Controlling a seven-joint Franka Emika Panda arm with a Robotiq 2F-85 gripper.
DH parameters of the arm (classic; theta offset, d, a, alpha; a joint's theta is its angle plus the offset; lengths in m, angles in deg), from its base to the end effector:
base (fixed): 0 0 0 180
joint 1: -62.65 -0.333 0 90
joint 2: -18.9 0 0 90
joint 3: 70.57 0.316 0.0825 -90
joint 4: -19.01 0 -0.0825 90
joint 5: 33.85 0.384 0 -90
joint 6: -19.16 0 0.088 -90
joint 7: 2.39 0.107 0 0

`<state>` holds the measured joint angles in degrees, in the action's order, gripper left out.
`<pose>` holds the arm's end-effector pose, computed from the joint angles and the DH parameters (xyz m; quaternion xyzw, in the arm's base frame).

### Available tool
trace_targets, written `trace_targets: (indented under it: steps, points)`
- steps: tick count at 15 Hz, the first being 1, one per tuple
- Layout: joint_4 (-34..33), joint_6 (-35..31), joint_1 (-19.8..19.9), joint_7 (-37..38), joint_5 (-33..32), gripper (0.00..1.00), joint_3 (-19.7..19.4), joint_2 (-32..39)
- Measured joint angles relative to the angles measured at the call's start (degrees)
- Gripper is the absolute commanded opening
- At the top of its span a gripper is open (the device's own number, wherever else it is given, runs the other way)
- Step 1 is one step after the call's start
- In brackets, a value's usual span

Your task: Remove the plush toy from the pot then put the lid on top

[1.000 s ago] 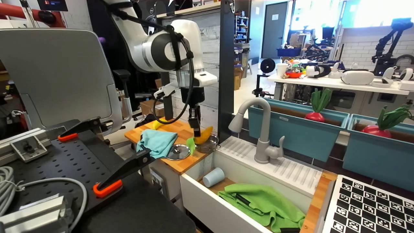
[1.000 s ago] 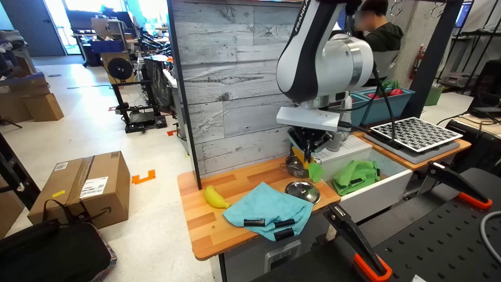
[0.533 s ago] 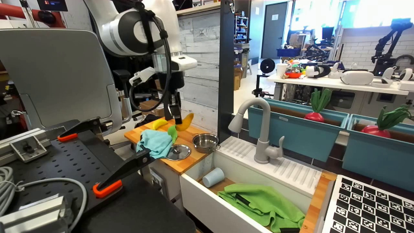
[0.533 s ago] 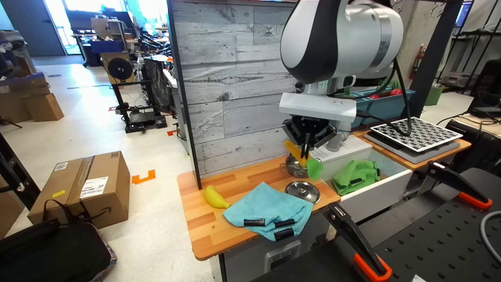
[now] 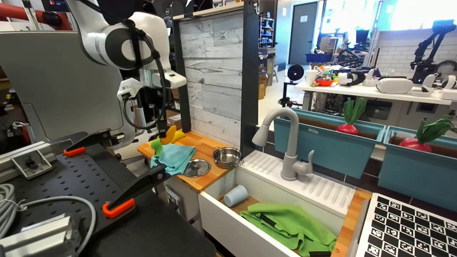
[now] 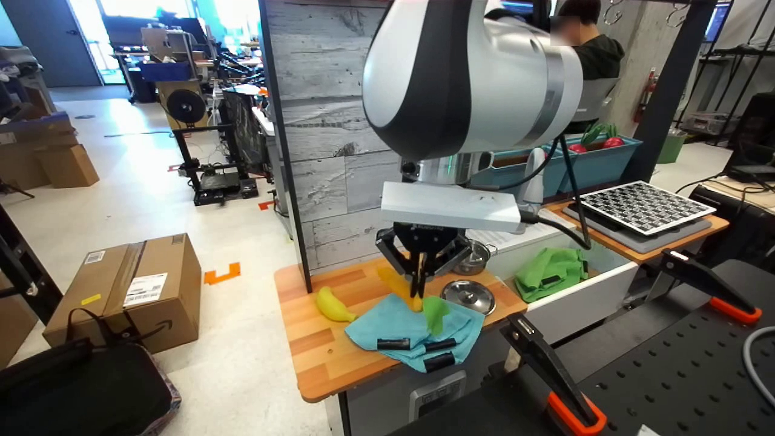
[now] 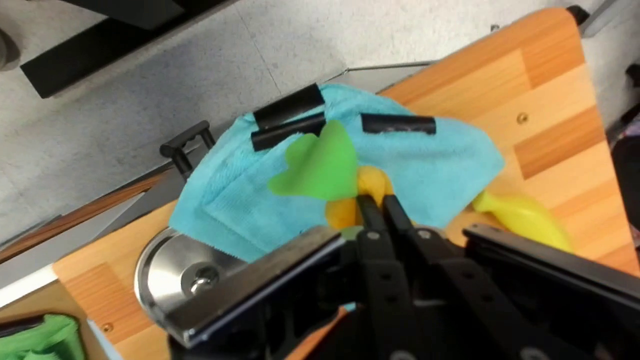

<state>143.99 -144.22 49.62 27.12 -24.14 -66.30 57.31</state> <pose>0.5148 0.1541 0.0783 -0.9798 0.1944 0.0196 0.0431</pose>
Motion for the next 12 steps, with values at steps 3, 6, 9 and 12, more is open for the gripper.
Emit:
trace_targets:
  steps: [3,6,9,12]
  points:
    - [-2.1,1.9,0.0,-1.7,0.0,0.30,0.6,3.1]
    - [-4.7,4.4,-0.3,-2.1,-0.1,0.45,0.0,5.7]
    - [-6.2,6.1,-1.1,-2.2,-0.1,0.67,-1.2,6.9]
    - [-6.4,7.1,-1.1,-3.0,-0.1,0.89,-1.2,6.7]
